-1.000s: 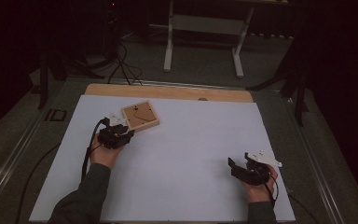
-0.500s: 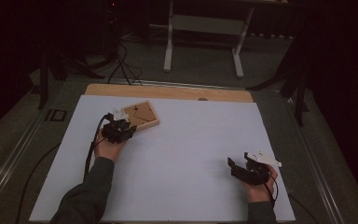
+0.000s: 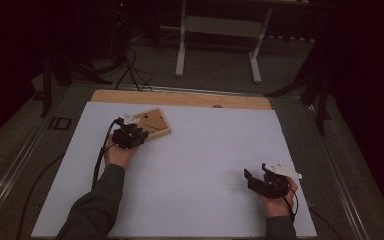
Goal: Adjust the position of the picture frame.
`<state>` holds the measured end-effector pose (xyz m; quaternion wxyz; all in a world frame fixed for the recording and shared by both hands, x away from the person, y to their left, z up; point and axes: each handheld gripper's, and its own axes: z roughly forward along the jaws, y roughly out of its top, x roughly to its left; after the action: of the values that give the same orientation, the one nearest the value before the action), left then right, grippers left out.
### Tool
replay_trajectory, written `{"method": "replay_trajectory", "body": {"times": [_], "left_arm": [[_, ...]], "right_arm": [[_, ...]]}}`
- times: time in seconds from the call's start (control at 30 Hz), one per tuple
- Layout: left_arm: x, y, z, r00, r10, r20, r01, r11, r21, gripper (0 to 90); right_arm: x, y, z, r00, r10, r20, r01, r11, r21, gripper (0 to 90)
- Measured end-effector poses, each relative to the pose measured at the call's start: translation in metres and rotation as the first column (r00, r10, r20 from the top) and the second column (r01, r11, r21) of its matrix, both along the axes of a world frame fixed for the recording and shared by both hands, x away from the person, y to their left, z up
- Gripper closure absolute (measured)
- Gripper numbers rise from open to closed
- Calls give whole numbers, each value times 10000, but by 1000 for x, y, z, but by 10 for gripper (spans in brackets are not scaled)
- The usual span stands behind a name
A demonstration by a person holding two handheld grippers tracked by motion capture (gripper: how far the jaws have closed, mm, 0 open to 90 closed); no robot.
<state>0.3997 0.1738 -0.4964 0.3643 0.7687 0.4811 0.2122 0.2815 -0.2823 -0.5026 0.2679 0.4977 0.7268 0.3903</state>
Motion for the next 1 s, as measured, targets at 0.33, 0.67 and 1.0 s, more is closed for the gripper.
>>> {"method": "replay_trajectory", "body": {"times": [0.33, 0.67, 1.0], "left_arm": [[11, -14, -13, 9995, -131, -303, 133, 9999, 69, 680], [20, -17, -10, 9997, -109, -225, 110, 9999, 31, 732], [27, -31, -12, 9981, -536, -297, 544, 9982, 269, 771]], "right_arm": [[0, 0, 0, 10000, 34, -29, -34, 10000, 3, 275], [0, 1, -1, 9999, 95, -58, -95, 9999, -45, 276], [0, 0, 0, 9999, 98, -47, -98, 10000, -20, 276]]}}
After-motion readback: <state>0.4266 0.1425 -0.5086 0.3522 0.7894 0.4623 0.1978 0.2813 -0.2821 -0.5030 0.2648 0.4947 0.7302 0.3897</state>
